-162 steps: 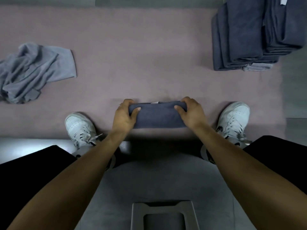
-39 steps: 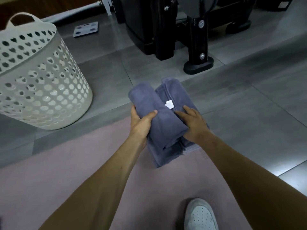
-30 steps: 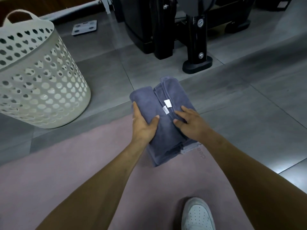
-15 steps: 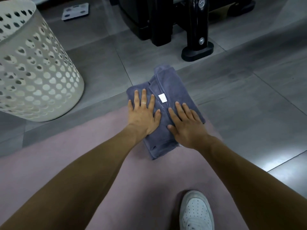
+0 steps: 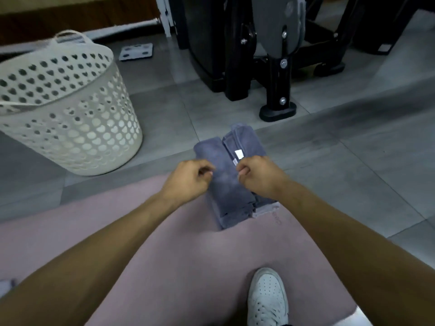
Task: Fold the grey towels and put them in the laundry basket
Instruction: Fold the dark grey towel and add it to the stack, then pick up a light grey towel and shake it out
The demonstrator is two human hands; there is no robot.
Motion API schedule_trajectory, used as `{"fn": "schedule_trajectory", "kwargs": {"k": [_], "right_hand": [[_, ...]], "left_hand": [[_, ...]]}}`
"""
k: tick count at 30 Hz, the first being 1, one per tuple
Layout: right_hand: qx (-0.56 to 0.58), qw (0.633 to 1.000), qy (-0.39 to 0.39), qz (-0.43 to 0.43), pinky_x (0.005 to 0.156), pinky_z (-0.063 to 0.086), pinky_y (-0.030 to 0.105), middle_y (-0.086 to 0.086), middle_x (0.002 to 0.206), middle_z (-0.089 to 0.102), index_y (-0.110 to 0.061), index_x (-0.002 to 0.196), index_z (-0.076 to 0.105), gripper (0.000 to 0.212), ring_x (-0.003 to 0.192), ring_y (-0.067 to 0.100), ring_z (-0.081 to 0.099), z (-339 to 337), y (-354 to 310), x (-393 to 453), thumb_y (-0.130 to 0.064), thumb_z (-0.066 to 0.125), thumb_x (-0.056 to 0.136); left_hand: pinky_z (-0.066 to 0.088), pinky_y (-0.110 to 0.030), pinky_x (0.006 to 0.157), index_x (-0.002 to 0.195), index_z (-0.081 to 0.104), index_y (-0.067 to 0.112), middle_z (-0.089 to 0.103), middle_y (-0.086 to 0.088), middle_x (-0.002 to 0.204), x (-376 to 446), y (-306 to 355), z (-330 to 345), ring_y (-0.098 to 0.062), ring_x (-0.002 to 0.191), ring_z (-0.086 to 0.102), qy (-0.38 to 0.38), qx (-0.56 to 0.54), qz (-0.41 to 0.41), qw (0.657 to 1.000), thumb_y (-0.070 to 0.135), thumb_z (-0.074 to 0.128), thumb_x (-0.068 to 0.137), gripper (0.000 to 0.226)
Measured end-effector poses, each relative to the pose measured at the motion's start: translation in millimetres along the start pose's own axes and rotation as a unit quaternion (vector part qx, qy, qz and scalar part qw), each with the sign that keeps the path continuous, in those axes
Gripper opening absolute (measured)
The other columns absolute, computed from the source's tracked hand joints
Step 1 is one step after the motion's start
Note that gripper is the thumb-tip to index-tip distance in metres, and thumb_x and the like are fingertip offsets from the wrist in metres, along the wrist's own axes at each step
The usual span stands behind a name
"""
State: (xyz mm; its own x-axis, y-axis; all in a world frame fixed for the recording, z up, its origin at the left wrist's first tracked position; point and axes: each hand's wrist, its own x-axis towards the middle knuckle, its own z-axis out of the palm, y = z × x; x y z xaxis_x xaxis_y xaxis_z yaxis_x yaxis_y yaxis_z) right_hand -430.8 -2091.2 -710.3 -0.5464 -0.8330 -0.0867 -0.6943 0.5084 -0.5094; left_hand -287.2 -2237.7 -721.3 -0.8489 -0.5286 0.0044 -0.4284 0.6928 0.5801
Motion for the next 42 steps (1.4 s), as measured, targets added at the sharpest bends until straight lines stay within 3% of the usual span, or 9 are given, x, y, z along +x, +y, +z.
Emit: {"fn": "schedule_trajectory", "kwargs": {"k": [5,13,18,23,26,28,31,36,42], "right_hand": [[-0.001,0.991,-0.091,-0.103,0.077,0.045,0.023,0.002,0.105,0.069,-0.013,0.109,0.068,0.026,0.087,0.016,0.058,-12.2,-104.0,-29.9,-0.011,0.050,0.090],[-0.013,0.965,-0.164,-0.206,0.084,0.048,0.024,-0.001,0.109,0.065,-0.017,0.106,0.068,0.023,0.098,0.016,0.060,38.0,-269.2,-84.1,-0.013,0.057,0.085],[0.040,0.956,-0.211,-0.200,0.086,0.054,0.030,0.001,0.107,0.066,-0.019,0.101,0.068,0.022,0.093,0.017,0.063,109.5,-333.1,-121.0,-0.013,0.054,0.084],[0.074,0.949,-0.240,-0.193,0.076,0.051,0.020,-0.004,0.103,0.066,-0.020,0.095,0.070,0.020,0.089,0.012,0.063,184.2,-374.6,-140.1,-0.013,0.054,0.085],[0.092,0.946,-0.255,-0.181,0.068,0.045,0.015,-0.006,0.094,0.066,-0.020,0.092,0.070,0.018,0.083,0.010,0.062,227.4,-391.9,-137.8,-0.011,0.056,0.085],[0.095,0.945,-0.266,-0.168,0.066,0.046,0.016,-0.004,0.093,0.067,-0.023,0.089,0.069,0.016,0.080,0.009,0.063,252.9,-400.5,-129.7,-0.012,0.057,0.085],[0.092,0.947,-0.269,-0.153,0.061,0.043,0.010,-0.006,0.088,0.067,-0.022,0.090,0.070,0.014,0.075,0.005,0.061,287.2,-409.7,-114.5,-0.014,0.059,0.086],[0.092,0.945,-0.293,-0.111,0.063,0.046,0.011,-0.007,0.086,0.067,-0.021,0.093,0.069,0.010,0.079,0.008,0.064,327.8,-404.7,-96.0,-0.018,0.061,0.088],[0.057,0.943,-0.314,-0.092,0.065,0.045,0.012,-0.011,0.087,0.065,-0.021,0.092,0.068,0.009,0.082,0.008,0.063,334.9,-375.3,-80.0,-0.018,0.061,0.089]], "left_hand": [[0.050,-0.015,0.076,0.100,0.072,0.023,0.072,0.010,0.089,-100.3,-1.3,-94.2,-0.003,0.080,0.064,-0.024,-0.042,-0.040,0.998,0.014,0.061,0.089,0.018],[0.040,-0.007,0.070,0.099,0.071,0.025,0.067,0.017,0.080,-269.7,-66.0,-196.0,0.003,0.074,0.060,-0.033,0.053,-0.149,0.987,0.017,0.060,0.086,0.019],[0.043,-0.007,0.061,0.093,0.069,0.027,0.068,0.007,0.081,-350.3,-147.2,-199.2,-0.003,0.066,0.059,0.018,0.011,-0.272,0.962,0.016,0.057,0.089,0.016],[0.041,-0.018,0.075,0.092,0.073,0.014,0.072,-0.006,0.094,-412.0,-235.8,-175.0,-0.018,0.084,0.062,0.045,-0.015,-0.355,0.934,0.009,0.060,0.088,0.014],[0.050,-0.027,0.085,0.080,0.068,0.029,0.073,-0.004,0.101,-435.7,-301.5,-149.6,-0.024,0.096,0.066,0.032,-0.004,-0.401,0.916,0.017,0.063,0.086,0.014],[0.052,-0.032,0.087,0.093,0.069,0.026,0.071,-0.005,0.109,-444.2,-338.8,-138.5,-0.026,0.098,0.066,0.012,0.020,-0.424,0.905,0.020,0.059,0.087,0.013],[0.045,-0.033,0.097,0.124,0.061,0.021,0.055,-0.008,0.135,-446.0,-376.0,-129.6,-0.027,0.115,0.058,-0.032,0.079,-0.417,0.905,0.017,0.052,0.092,0.033],[0.039,-0.037,0.104,0.144,0.040,0.037,-0.007,0.001,0.163,-422.7,-410.2,-109.6,-0.024,0.134,0.040,-0.172,0.225,-0.344,0.895,0.010,0.039,0.097,0.055],[0.041,-0.040,0.100,0.154,0.009,0.033,-0.015,-0.008,0.161,-402.4,-423.7,-92.3,-0.034,0.126,0.048,-0.242,0.237,-0.300,0.892,0.013,0.034,0.100,0.063]]}}
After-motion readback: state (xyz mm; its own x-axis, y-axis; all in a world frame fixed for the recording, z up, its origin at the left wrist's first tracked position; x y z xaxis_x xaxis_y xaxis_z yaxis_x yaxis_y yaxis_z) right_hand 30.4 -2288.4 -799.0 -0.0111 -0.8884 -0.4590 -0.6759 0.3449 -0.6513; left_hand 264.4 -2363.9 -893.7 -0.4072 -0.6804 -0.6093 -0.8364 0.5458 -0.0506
